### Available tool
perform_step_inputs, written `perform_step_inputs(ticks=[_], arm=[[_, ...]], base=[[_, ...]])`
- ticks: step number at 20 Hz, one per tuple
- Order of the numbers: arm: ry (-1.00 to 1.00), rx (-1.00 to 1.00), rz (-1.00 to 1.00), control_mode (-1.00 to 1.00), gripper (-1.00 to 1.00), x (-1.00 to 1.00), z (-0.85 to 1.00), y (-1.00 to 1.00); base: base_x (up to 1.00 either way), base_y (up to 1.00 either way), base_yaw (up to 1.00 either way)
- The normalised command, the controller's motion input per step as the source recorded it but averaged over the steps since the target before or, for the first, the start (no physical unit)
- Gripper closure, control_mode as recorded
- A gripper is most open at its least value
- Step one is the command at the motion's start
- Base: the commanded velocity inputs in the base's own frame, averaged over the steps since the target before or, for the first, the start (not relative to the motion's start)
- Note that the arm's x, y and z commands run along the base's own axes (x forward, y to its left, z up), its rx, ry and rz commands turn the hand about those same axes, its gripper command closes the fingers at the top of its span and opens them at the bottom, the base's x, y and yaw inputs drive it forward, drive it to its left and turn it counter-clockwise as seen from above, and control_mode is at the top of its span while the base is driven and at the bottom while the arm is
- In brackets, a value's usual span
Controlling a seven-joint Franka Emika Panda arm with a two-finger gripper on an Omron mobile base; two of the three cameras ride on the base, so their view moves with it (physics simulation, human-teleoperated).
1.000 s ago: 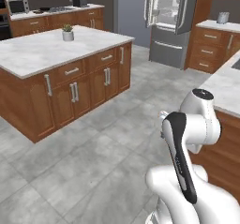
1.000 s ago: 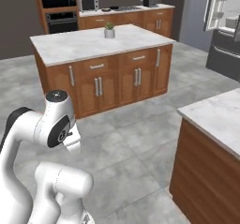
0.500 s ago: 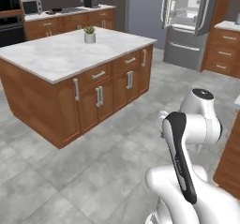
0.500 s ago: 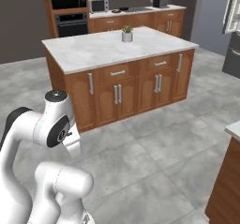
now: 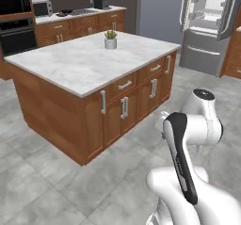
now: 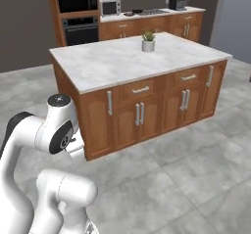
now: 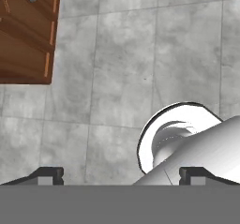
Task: Place the cold items (eggplant and broccoli) from the fridge in one tupperware on the dining counter. Place the warm items (kebab skewer and hot dog) in the stove area in another tupperware.
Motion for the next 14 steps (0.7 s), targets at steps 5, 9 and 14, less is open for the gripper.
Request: perform_step_inputs(ticks=[5, 9, 14], arm=[[0.0, 0.0, 0.0, 1.0, -1.0, 0.0, 0.0, 0.0], [0.0, 0.0, 0.0, 1.0, -1.0, 0.0, 0.0, 0.0], [0.0, 0.0, 0.0, 1.0, -1.0, 0.0, 0.0, 0.0]], base=[[0.67, 1.0, 0.0], [0.52, 1.0, 0.0], [0.51, 1.0, 0.0]])
